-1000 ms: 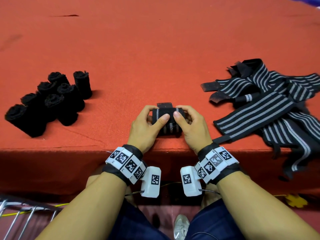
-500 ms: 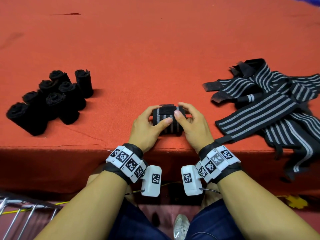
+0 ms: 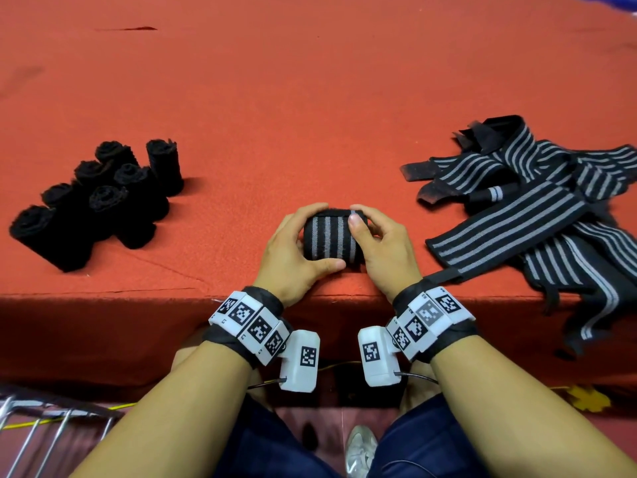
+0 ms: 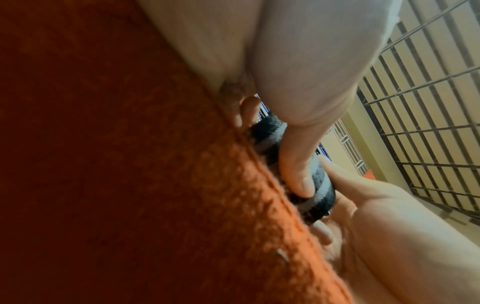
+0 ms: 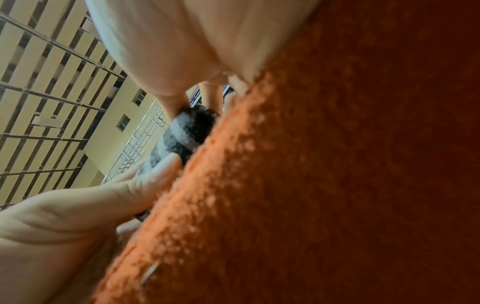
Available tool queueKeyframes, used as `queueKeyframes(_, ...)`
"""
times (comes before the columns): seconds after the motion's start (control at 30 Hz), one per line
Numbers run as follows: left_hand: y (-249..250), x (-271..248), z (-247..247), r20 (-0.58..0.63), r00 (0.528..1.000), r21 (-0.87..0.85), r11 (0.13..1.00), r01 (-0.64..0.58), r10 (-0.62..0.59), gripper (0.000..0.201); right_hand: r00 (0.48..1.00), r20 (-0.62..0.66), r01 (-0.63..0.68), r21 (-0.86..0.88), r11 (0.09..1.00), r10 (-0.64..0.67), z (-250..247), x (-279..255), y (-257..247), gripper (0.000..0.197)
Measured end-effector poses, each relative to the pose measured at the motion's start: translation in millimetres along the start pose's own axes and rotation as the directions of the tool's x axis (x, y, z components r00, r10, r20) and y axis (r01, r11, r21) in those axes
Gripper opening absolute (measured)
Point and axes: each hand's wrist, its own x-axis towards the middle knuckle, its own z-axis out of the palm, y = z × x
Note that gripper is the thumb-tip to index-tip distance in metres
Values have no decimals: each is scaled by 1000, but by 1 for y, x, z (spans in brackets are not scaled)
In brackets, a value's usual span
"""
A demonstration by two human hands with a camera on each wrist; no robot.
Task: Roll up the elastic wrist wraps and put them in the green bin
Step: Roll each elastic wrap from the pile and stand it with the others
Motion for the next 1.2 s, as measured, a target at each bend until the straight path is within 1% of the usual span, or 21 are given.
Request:
queueKeyframes(0.1, -1, 0, 2, -29, 999, -63, 998, 13, -15, 76, 1000, -1, 0, -21, 1000, 0, -2, -3, -3, 49)
queueKeyframes(0.17, 0, 0, 3, -53, 998, -117, 993, 31, -37, 73, 999, 11, 30, 22, 999, -30, -5, -5, -3, 44)
queueKeyframes(0.2, 1, 0, 3, -67, 996, -150, 988, 41, -51, 72, 998, 28, 62, 50, 997, -63, -6, -5, -3, 44)
queueKeyframes(0.27, 1, 1, 3, -93, 993, -205, 977, 56, -76, 69, 989, 85, 118, 81, 990, -125, -8, -7, -2, 50)
queueKeyframes(0.3, 1, 1, 4, -103, 991, -215, 974, 66, -90, 67, 985, 109, 122, 96, 988, -133, -8, -6, -1, 52)
queueKeyframes(0.37, 1, 3, 3, -111, 988, -191, 978, 88, -111, 67, 986, 130, 86, 140, 986, -104, -7, -5, 0, 53)
queueKeyframes(0.43, 2, 3, 3, -108, 986, -161, 981, 105, -123, 68, 990, 125, 46, 123, 991, -62, -8, -4, 0, 50)
queueKeyframes(0.53, 3, 3, 2, -60, 989, -130, 984, 124, -132, 78, 995, 79, 54, -7, 999, -53, -9, -2, -1, 34)
queueKeyframes(0.6, 3, 1, 1, -9, 994, -64, 992, 109, -109, 92, 997, 45, 58, -32, 998, -56, -9, -2, -3, 26)
queueKeyframes(0.63, 3, 1, 0, 10, 996, -33, 995, 94, -94, 97, 998, 40, 47, -27, 999, -46, -9, -3, -5, 26)
queueKeyframes(0.7, 3, 0, -2, 27, 997, -17, 997, 75, -75, 99, 999, 31, 35, -44, 998, -34, -8, -4, -8, 37)
queueKeyframes(0.8, 4, -1, -5, 33, 996, -80, 993, 89, -86, 89, 999, 20, 40, -71, 997, -39, -6, -4, -9, 56)
queueKeyframes(0.9, 7, -3, -3, -6, 996, -116, 990, 84, -85, 85, 998, 57, -14, -55, 998, 17, -6, -3, -8, 81)
queueKeyframes(0.93, 8, -4, -2, -17, 997, -120, 990, 77, -79, 84, 997, 69, -31, -37, 999, 34, -6, -3, -8, 84)
queueKeyframes(0.97, 10, -4, -2, -23, 997, -125, 989, 72, -76, 82, 996, 85, -35, -13, 999, 36, -7, -3, -8, 82)
queueKeyframes(1.0, 12, -4, -1, -27, 997, -136, 988, 74, -78, 79, 994, 103, -27, 20, 999, 25, -8, -4, -8, 75)
queueKeyframes(1.07, 16, -5, -1, -40, 994, -167, 982, 92, -100, 71, 989, 146, 33, 53, 998, -41, -9, -6, -10, 51)
queueKeyframes(1.13, 18, -5, -1, -42, 990, -189, 974, 125, -135, 66, 978, 186, 90, 50, 995, -98, -10, -8, -11, 46)
queueKeyframes(1.2, 19, -4, 0, -16, 987, -178, 972, 153, -158, 67, 982, 169, 79, 60, 995, -89, -9, -9, -9, 42)
